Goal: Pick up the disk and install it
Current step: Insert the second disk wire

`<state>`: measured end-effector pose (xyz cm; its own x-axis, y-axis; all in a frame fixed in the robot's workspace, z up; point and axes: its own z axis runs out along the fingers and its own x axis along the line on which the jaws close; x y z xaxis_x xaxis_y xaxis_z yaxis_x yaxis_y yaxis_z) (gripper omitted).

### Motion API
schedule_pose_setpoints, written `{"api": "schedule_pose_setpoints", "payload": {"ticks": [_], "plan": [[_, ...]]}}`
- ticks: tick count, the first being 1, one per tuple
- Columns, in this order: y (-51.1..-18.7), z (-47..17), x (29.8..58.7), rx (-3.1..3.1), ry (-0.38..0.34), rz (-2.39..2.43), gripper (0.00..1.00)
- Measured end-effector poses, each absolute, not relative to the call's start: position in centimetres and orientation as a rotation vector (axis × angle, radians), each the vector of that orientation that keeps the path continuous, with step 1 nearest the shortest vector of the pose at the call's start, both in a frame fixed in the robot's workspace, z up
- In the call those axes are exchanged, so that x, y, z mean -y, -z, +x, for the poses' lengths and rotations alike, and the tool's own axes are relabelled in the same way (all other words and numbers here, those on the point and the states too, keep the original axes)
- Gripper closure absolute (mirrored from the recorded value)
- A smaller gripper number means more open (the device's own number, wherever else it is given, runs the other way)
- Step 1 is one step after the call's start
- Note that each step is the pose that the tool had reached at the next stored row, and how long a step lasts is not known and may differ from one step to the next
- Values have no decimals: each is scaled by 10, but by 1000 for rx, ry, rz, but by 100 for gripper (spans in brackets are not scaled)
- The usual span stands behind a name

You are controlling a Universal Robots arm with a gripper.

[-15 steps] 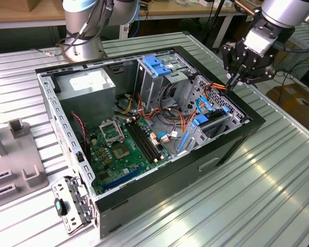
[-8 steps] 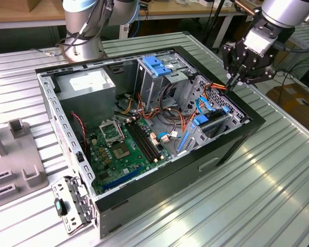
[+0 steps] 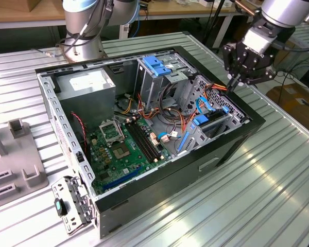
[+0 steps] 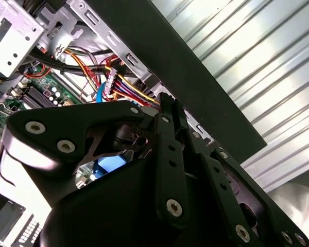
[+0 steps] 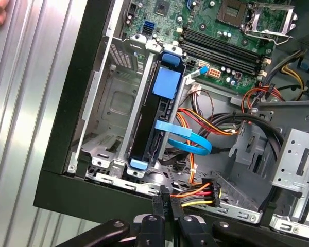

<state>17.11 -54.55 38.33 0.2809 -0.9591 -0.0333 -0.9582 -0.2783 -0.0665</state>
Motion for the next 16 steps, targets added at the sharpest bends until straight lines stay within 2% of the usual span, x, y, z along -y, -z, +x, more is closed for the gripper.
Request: {"api": "schedule_pose_setpoints", "payload": {"ticks": [7, 16], "plan": [[-382, 170, 546, -1905, 55, -2435, 83], [-377, 162, 546, -1972, 65, -2390, 83]]}}
